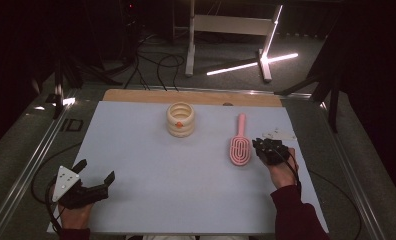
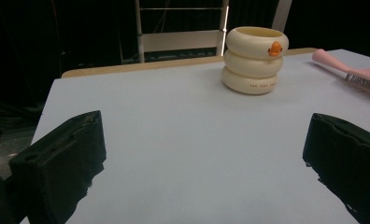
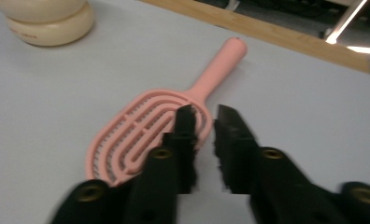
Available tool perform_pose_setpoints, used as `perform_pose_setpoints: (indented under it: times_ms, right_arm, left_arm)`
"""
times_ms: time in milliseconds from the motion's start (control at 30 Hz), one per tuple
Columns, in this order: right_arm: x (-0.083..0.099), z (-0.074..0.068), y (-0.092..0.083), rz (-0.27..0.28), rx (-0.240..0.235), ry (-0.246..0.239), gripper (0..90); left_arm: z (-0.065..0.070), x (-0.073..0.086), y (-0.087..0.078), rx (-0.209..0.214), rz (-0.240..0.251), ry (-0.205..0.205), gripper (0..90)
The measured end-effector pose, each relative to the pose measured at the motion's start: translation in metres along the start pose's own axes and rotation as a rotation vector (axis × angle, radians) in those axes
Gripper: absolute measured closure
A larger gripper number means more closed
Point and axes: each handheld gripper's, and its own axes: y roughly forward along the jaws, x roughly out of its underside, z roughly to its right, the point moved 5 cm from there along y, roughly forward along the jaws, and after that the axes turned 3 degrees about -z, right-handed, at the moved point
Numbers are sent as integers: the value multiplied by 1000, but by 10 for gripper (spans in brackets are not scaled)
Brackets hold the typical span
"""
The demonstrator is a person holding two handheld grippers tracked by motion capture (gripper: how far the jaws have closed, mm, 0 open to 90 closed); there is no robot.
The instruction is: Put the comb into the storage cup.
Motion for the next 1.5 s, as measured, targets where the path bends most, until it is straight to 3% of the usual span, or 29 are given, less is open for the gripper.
perform_pose_setpoints:
  times_ms: [100,1100,1500]
  right_arm:
    - [1,1,0,2,14,-13,900]
    - [31,-8,26,-167,-22,-94,900]
    - [34,-24,23,-180,-60,-147,900]
  left_arm:
    - [0,0,0,0,0,2,0]
    - [1,0,0,-2,-3,2,0]
    - [1,1,1,-7,-5,2,0]
